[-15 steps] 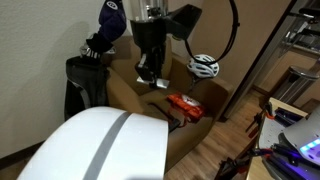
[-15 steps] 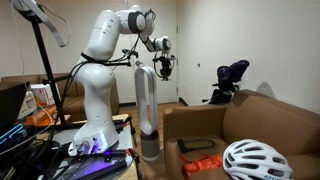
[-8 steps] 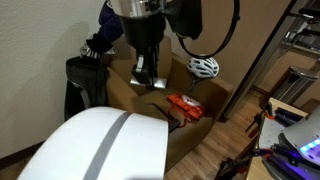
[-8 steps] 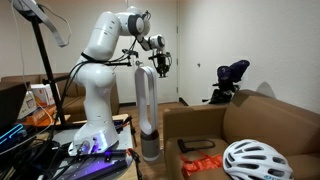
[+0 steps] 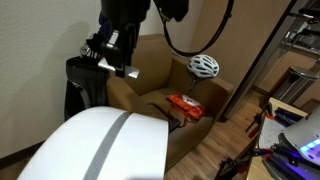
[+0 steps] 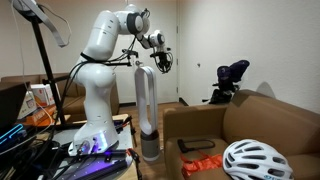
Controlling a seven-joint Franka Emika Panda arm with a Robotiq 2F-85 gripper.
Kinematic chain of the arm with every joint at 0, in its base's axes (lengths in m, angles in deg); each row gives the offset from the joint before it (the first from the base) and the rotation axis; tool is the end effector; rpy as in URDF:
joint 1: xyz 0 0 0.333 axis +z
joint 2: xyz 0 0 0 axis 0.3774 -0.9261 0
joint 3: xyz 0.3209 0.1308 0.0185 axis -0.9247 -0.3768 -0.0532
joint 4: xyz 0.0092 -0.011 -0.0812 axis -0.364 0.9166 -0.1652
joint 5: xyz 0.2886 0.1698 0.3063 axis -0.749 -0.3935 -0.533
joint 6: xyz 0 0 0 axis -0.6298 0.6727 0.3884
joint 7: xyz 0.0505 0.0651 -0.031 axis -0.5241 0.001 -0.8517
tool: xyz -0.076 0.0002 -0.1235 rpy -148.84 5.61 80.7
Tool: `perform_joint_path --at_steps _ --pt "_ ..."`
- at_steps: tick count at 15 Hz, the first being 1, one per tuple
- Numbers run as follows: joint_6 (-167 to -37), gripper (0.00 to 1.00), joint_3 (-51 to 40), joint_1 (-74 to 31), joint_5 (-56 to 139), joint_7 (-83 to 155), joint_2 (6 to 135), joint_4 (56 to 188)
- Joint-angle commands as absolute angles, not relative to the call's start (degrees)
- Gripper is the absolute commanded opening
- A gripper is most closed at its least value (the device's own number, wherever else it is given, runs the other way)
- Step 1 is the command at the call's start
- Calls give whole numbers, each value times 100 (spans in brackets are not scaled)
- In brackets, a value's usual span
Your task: Move the remote from the armrest to the top of the white object
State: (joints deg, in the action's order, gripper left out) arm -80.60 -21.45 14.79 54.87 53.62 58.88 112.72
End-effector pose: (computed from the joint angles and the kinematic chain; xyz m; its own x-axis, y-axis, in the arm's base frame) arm 0.5477 0.5495 0.3816 0.8476 0.5222 0.0945 0.5076 -0.8497 0.1427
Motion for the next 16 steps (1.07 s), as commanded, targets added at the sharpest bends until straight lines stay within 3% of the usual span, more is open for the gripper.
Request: perform_joint_path --at_steps 1,8,11,12,15,16 --pt "-8352 14 -2235 1382 5372 4933 6297 11474" --pt "-6626 14 -2522 1636 5462 4457 6541 10987" --pt "-6649 14 -2611 1907 5791 4421 6575 10988" --pt "-6690 36 -2564 1817 5564 4524 6499 10948" --pt "-6685 36 -2568 1981 5687 4520 6498 10938" --pt "-6685 14 -2566 1976 5694 4520 6498 10938"
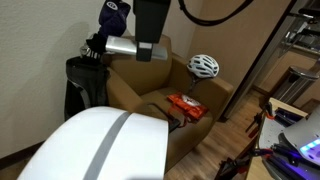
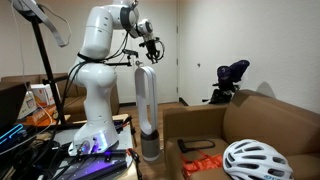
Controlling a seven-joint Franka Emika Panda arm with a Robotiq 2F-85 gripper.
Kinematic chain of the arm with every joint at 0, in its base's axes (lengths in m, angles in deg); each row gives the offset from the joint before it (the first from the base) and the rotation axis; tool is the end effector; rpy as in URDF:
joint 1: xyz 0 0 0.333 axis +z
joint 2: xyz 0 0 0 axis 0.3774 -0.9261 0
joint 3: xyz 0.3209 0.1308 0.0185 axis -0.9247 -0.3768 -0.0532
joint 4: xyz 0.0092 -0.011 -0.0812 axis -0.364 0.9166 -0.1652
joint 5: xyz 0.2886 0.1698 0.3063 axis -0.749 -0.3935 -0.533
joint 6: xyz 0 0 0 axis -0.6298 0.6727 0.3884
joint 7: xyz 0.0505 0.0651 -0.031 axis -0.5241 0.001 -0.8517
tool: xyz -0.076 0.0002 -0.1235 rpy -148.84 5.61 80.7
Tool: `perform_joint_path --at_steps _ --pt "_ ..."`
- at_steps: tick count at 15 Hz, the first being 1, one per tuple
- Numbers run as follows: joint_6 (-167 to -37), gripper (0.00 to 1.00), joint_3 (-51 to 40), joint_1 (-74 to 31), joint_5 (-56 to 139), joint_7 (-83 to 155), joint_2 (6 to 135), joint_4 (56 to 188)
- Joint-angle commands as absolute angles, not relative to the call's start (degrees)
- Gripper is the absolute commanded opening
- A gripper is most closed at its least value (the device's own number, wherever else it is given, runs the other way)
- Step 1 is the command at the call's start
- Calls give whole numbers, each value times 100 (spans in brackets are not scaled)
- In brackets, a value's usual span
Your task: Move the remote from the armrest to the top of the white object
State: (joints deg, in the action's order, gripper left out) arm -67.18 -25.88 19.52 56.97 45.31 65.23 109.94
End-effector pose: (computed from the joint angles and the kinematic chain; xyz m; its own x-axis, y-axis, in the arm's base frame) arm 0.4500 0.5892 0.4753 0.6877 0.7258 0.0163 0.7072 -0.6748 0.2110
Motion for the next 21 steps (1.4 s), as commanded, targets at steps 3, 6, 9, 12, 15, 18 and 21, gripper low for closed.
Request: perform_joint_path --at_steps 3,6,9,12,15,18,21 --pt "-6986 14 -2609 1934 5515 4427 6372 10796" --pt "-7304 14 -2625 1962 5367 4521 6356 10720" --pt "-7542 14 -2737 1924 5022 4511 6436 10758" --pt "-7361 14 -2800 2094 4785 4569 6351 10707" --pt "-7401 36 -2704 2190 4899 4613 6374 10747" --pt "-7398 36 -2702 2279 4898 4675 6366 10777" --pt "-7397 36 -2692 2273 4899 4677 6364 10777"
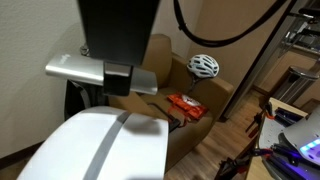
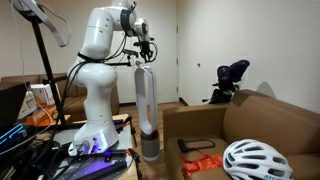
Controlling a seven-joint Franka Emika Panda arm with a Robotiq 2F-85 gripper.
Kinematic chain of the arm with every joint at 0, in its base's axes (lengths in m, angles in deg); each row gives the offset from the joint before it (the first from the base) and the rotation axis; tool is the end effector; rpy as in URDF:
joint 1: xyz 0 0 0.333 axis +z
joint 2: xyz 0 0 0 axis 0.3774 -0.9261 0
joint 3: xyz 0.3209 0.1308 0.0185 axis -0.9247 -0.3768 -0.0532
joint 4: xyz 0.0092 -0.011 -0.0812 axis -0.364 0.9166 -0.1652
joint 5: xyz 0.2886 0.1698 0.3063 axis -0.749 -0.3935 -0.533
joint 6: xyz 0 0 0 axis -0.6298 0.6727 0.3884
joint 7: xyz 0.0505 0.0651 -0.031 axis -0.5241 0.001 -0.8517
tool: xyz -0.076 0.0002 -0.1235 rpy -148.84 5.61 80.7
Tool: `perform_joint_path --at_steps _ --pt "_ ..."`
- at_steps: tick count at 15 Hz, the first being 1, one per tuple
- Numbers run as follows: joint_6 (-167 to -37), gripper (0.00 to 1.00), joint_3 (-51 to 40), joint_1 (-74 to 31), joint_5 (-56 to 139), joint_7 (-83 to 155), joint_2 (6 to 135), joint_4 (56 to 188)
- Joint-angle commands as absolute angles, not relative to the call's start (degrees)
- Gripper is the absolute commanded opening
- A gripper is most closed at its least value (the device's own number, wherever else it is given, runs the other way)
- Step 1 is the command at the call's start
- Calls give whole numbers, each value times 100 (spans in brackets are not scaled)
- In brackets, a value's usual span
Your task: Move the remote from the armrest to the top of the white object
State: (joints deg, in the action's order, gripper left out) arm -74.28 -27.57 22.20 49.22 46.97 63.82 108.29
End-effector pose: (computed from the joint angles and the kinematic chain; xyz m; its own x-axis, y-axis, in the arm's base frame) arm 0.4042 0.6486 0.4839 0.6679 0.7356 0.1130 0.7376 -0.6745 0.0312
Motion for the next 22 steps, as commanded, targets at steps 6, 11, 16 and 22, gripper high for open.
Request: perform_joint_path --at_steps 6,11,16,22 --pt "-7371 14 -2799 2258 4398 4696 6243 10745" --pt "-7433 14 -2831 2416 3945 5020 6236 10824" --pt "-7533 14 -2707 2604 4077 5288 6117 10902" --pt "-7507 62 -2594 2730 4139 5313 6015 10852"
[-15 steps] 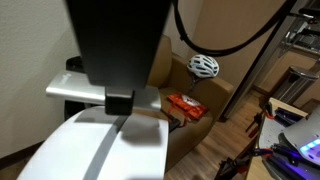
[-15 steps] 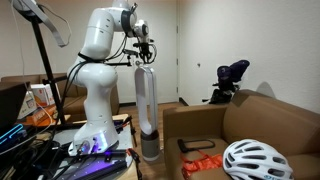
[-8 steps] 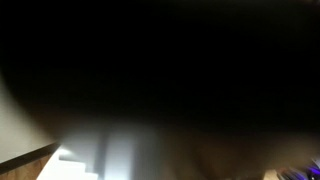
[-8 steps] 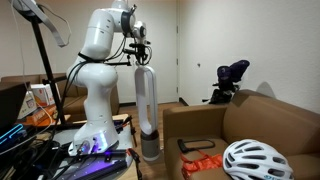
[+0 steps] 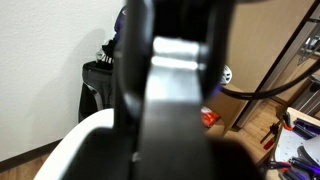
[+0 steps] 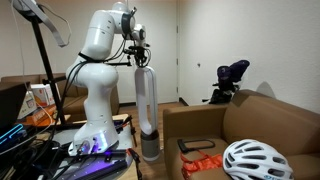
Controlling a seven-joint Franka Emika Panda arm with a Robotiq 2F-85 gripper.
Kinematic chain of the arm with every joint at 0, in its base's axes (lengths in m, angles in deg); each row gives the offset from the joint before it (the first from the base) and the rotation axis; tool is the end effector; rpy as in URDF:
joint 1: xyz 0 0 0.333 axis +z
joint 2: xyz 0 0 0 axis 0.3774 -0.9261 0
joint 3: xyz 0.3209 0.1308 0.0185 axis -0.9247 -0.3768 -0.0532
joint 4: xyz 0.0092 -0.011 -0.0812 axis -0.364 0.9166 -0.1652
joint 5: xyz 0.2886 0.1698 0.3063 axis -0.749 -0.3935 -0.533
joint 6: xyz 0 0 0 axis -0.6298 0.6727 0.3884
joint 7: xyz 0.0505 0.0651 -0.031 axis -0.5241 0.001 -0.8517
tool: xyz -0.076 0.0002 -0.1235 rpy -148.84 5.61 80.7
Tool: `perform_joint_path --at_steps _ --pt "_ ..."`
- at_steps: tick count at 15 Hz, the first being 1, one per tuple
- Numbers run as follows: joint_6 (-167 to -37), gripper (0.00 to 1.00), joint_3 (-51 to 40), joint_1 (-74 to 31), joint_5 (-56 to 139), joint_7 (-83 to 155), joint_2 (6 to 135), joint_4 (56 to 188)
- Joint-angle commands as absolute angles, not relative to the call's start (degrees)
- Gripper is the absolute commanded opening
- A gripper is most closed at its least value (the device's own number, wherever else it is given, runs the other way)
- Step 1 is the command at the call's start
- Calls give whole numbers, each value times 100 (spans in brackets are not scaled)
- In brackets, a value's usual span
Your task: Move the remote from the armrest to the top of the white object
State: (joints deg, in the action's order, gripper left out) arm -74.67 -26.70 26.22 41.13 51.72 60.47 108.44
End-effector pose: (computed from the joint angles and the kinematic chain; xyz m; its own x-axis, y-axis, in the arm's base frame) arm 0.3569 0.6837 0.4386 0.7188 0.6951 0.0129 0.6926 -0.7144 -0.0996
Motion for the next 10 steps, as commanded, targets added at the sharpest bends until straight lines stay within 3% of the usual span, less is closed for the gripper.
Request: perform_joint_path --at_steps 1,6,10 --pt "-7518 67 -2574 2762 4175 5356 6025 10853" --pt "-7575 99 -2419 2891 4364 5472 6113 10865" --pt "-7629 100 -2307 2900 4509 5522 6196 10838"
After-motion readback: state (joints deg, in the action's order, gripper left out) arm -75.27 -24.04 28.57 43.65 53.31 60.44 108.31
